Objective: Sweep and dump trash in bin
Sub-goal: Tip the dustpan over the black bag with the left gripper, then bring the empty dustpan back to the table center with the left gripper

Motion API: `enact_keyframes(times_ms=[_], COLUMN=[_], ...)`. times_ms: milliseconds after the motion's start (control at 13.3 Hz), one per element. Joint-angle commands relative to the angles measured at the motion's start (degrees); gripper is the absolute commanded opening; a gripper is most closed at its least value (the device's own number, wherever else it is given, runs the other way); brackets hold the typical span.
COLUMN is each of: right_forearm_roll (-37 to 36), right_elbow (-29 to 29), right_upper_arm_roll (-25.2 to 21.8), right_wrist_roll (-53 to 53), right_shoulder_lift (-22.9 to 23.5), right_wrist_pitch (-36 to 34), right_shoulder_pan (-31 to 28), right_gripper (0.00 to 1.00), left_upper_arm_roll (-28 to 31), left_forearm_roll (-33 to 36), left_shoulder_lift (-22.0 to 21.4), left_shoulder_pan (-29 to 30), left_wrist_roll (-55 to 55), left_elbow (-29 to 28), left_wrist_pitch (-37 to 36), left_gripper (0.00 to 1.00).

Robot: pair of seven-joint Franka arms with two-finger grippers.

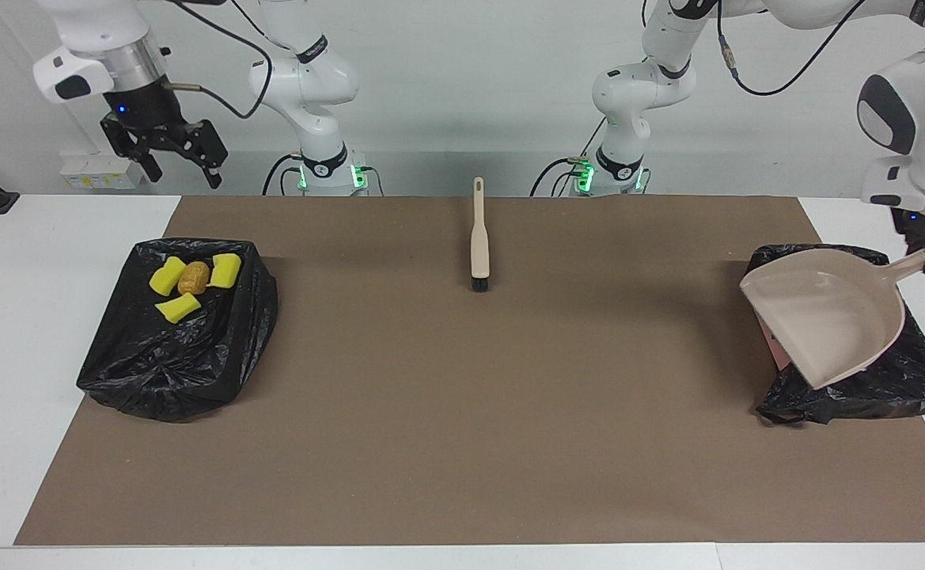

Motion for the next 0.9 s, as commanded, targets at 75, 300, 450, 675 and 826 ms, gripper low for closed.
enact_keyframes(times_ms=[75, 300, 450, 675, 826], right_forearm_roll=[-0.4, 1.4, 1.4, 1.5, 1.5], right_elbow=[0.0, -0.8, -1.1, -1.1, -1.1], right_upper_arm_roll=[0.3, 0.4, 0.4, 1.4, 1.6], right_wrist_roll=[-1.2, -1.1, -1.4, -1.3, -1.3], right_shoulder_lift=[-1.1, -1.4, -1.4, -1.4, -1.4], right_wrist_pitch=[-1.9, -1.7, -1.6, -1.7, -1.7], right_shoulder_pan=[-0.1, 0.0, -0.6, -1.2, -1.2], right_gripper=[1.00, 1.00, 1.00, 1.00, 1.00], left_upper_arm_roll=[0.7, 0.7, 0.7, 0.7, 0.7], left_forearm_roll=[-8.2, -12.9, -15.7, -19.9, -24.9], left_shoulder_lift=[-7.5, -11.1, -13.8, -12.7, -12.6], left_shoulder_pan=[-4.0, -8.2, -12.7, -20.7, -24.6], left_wrist_roll=[-13.7, -23.9, -34.6, -57.2, -69.0], left_elbow=[-11.1, -17.0, -21.6, -22.2, -23.9], left_wrist_pitch=[0.0, -0.1, 0.2, 0.7, 3.1], left_gripper=[0.00, 0.00, 0.00, 0.00, 0.00])
